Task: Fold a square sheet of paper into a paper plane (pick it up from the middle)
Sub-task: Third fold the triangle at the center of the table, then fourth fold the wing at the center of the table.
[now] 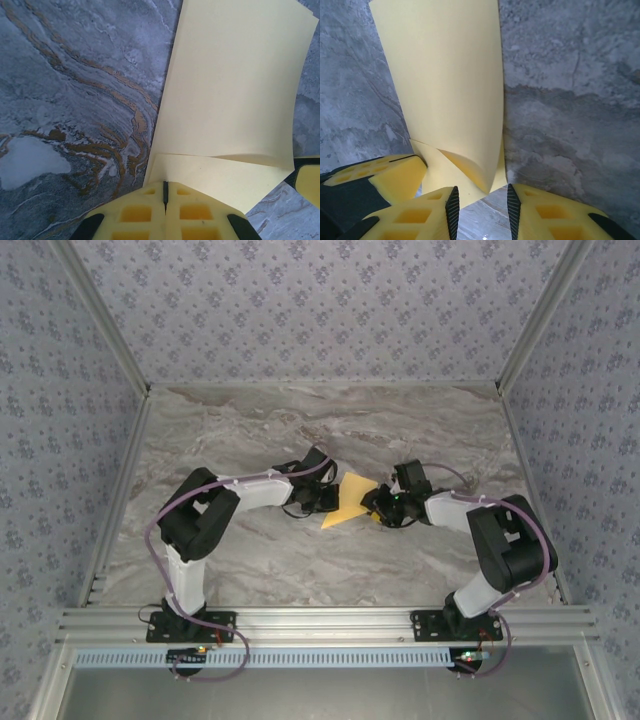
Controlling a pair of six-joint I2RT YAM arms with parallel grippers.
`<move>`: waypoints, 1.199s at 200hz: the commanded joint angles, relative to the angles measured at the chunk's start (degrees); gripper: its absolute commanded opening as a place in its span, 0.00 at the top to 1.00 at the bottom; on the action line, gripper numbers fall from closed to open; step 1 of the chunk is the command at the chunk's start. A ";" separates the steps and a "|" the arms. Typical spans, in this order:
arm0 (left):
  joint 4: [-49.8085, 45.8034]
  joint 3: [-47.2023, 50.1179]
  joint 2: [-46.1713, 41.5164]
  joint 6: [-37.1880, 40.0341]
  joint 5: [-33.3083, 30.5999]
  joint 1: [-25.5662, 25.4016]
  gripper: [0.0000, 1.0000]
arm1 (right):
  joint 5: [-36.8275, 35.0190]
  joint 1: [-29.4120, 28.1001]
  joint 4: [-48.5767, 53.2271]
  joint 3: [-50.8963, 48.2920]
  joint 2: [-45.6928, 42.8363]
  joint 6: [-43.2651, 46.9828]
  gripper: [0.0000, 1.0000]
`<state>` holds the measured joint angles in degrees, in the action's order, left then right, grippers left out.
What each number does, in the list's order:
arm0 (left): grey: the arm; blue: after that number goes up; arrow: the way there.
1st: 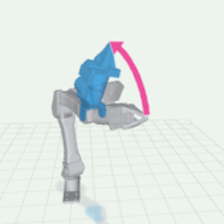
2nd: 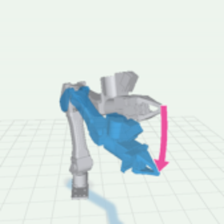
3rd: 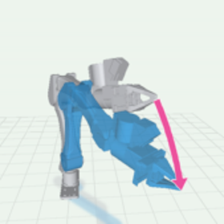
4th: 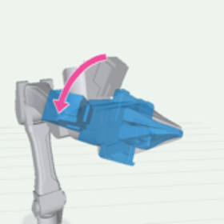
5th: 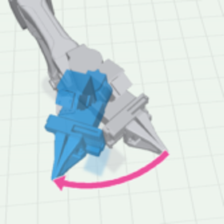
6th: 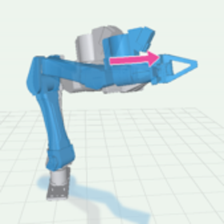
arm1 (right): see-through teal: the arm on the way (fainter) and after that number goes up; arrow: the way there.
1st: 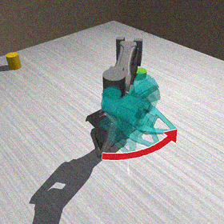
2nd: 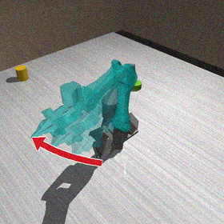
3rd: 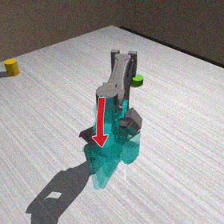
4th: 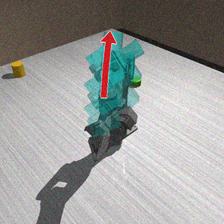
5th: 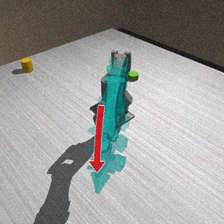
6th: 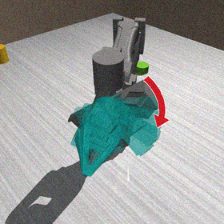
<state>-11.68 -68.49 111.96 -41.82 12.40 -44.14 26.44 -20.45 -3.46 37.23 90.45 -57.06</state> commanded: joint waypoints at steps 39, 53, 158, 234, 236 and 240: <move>-2.50 0.08 1.75 0.12 -0.73 0.37 0.99 | 0.72 -0.83 -1.05 2.06 1.65 -1.24 0.69; -2.55 0.19 1.66 0.06 -0.80 0.30 0.99 | 0.79 -0.84 -1.14 2.12 1.84 -1.38 0.69; -2.38 -0.33 -0.67 0.67 0.24 1.02 0.94 | 2.75 -1.66 -8.22 0.55 4.44 -6.82 0.79; 7.43 7.79 -12.04 8.62 0.44 2.38 0.42 | 0.99 -1.42 -0.36 4.19 2.37 -8.85 0.98; 7.92 8.18 -12.34 9.20 0.36 2.32 0.42 | 0.99 -1.39 -0.20 4.27 2.36 -8.90 0.98; 8.87 8.97 -12.93 10.17 0.26 2.38 0.40 | 0.99 -1.29 0.27 4.69 2.34 -9.04 0.98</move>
<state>-8.45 -63.57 103.33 -37.58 12.58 -42.02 28.08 -21.80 -8.10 38.76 94.17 -64.60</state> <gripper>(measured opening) 0.564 0.048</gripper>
